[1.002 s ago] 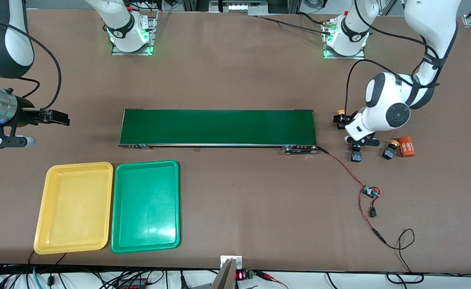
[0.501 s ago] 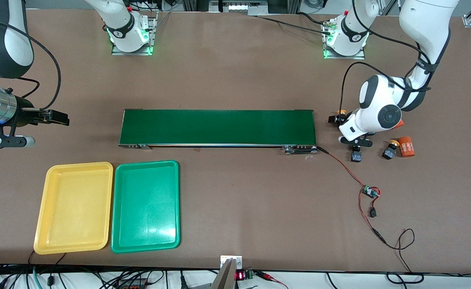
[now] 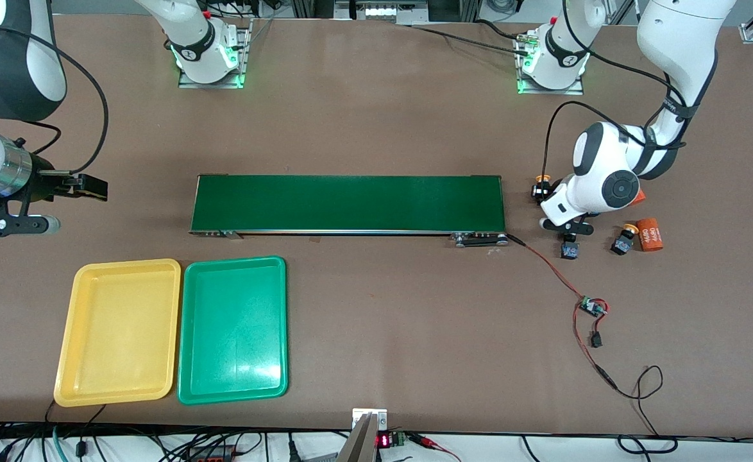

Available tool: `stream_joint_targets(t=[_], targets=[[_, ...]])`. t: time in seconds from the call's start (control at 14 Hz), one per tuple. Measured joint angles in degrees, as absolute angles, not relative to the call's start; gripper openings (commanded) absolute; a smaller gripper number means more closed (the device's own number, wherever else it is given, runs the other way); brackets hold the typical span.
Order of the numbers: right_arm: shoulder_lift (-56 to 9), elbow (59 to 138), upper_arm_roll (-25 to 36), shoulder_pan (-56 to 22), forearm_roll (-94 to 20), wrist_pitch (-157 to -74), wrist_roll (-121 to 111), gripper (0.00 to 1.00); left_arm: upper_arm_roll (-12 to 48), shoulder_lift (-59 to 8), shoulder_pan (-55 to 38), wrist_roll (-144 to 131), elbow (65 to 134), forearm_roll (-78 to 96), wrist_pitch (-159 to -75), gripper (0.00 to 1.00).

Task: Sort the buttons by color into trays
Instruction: 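Carry the button to the conveyor end and open the left gripper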

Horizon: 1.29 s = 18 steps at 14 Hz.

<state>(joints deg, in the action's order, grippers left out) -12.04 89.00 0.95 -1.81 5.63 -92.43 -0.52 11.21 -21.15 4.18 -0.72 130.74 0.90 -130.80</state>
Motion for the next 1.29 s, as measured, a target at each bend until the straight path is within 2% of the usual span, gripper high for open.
stream_joint_targets(t=[0.29,0.5,0.86,1.14,1.22,1.29], targets=[[-11.6,86.1,1.8,-0.3,3.1,-92.3,-0.5,1.00,11.3,-16.0,4.2,-0.7,129.4,0.9,-130.3,0.00],[-11.3,85.6,1.8,-0.3,2.9,-92.3,-0.5,1.00,12.6,-11.8,3.9,-0.7,124.9,0.9,-128.8,0.00],[-11.3,85.6,1.7,-0.4,2.9,-92.4,1.9,1.00,21.6,-13.8,-0.3,-13.7,120.2,1.0,-128.3,0.00],[-10.9,85.2,1.8,-0.3,2.9,-92.4,2.1,1.00,22.7,-17.6,-2.9,-16.4,118.5,1.0,-128.3,0.00],[-10.8,85.2,1.8,-0.3,2.9,-92.4,2.1,1.00,22.7,-18.6,-2.9,-16.4,118.4,1.0,-128.3,0.01],[-10.7,85.2,1.8,-0.3,2.9,-92.4,2.2,1.00,22.7,-19.8,-3.0,-16.4,118.3,1.0,-128.3,0.18]])
